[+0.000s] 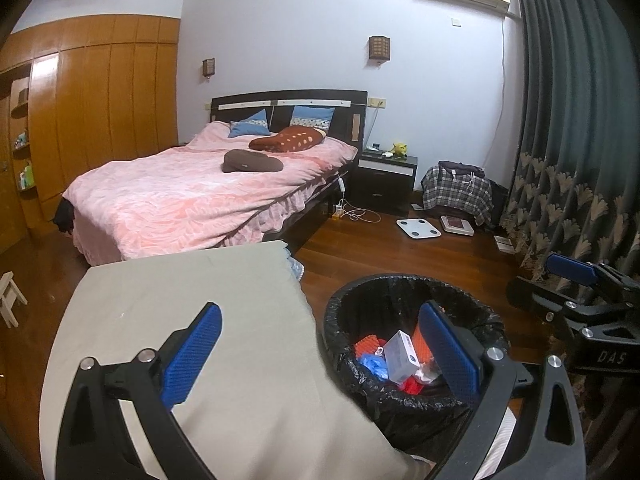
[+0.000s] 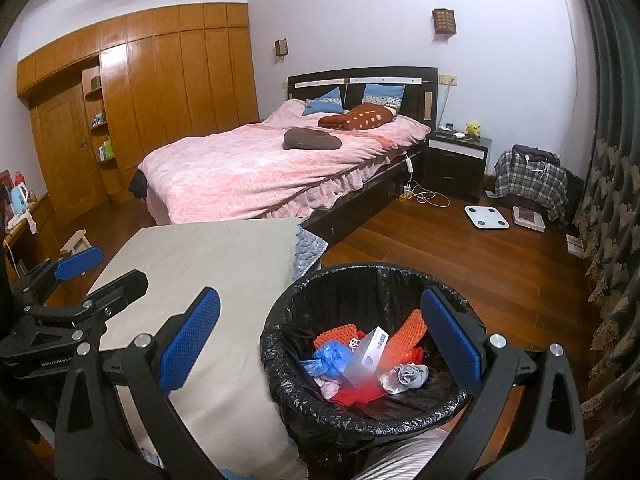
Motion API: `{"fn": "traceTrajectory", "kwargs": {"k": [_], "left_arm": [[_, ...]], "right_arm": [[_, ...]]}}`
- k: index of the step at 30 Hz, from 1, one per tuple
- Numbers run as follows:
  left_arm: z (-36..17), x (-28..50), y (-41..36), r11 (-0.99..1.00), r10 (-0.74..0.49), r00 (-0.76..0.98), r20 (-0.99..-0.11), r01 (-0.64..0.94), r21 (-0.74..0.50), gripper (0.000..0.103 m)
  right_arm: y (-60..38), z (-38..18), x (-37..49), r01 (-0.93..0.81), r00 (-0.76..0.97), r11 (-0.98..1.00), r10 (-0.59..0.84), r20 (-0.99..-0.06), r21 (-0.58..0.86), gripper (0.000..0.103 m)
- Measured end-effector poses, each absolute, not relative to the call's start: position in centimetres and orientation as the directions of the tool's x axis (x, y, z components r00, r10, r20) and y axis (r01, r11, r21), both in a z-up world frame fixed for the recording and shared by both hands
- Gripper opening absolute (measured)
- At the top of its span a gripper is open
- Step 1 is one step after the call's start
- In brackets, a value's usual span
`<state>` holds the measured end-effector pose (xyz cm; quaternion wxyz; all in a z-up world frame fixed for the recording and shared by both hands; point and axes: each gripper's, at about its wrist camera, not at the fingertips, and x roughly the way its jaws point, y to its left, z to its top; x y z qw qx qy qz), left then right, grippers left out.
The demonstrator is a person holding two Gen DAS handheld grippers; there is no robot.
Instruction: Collect trash
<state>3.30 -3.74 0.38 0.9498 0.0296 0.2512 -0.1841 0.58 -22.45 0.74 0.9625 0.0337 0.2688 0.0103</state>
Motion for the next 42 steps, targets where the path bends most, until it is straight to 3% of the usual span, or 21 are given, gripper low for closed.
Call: {"fn": "traceTrajectory", "kwargs": {"k": [42], "left_arm": [[0.54, 3.32, -3.44, 0.931, -0.331, 0.807, -0.489, 0.363, -0.032, 0.097]], "right_arm": [[-22.28, 0.68, 0.68, -0.002, 0.854, 0.998, 0.038, -0.518, 0.069, 0.098]]}}
